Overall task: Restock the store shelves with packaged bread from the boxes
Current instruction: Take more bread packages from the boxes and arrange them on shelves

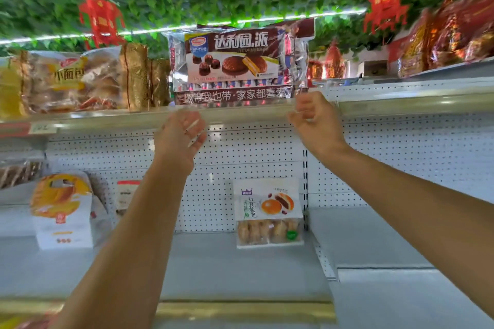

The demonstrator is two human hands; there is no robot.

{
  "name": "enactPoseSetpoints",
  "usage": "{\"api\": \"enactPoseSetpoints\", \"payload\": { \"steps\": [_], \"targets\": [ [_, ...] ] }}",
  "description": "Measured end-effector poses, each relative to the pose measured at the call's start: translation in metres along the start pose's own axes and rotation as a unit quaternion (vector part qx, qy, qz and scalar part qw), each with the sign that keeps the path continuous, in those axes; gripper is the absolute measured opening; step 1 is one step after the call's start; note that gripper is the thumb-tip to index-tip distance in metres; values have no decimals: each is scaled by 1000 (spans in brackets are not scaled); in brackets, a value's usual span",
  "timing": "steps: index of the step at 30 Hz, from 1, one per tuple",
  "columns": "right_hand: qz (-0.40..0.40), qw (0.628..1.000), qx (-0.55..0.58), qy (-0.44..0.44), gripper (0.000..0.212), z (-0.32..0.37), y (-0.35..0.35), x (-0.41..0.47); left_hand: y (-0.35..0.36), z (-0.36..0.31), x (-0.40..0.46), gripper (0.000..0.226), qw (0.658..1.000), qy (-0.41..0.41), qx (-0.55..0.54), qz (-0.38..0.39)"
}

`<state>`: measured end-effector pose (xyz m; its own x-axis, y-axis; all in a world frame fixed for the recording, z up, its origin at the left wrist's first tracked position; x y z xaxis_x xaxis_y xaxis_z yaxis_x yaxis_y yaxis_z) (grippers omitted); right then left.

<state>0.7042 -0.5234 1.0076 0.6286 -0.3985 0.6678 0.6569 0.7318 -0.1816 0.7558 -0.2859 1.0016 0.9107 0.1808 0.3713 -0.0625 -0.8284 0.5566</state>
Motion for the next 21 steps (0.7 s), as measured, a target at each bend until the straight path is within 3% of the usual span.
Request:
{"api": "enactPoseSetpoints", "payload": {
  "steps": [6,13,21],
  "targets": [
    [69,995,59,40,26,3,-18,-71,-24,15,-82,8,999,-48,14,13],
    [152,976,110,114,20,-8,-15,-148,-84,40,-150,10,991,-118,34,-46],
    [280,944,70,160,21,-6,30,-206,-158,43,-192,9,978,-151,69,-125]
  ]
}}
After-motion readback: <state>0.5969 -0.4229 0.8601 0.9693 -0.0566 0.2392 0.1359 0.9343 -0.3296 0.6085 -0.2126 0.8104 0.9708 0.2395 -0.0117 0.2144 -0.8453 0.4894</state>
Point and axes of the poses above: each hand's wrist, its own x-axis towards the middle knuckle, its own y-axis out of the palm, z = x × y, the point moved 2 cm from there along x, towards the middle knuckle, and after that the axes turned 8 degrees about y, right-handed, at the moved point
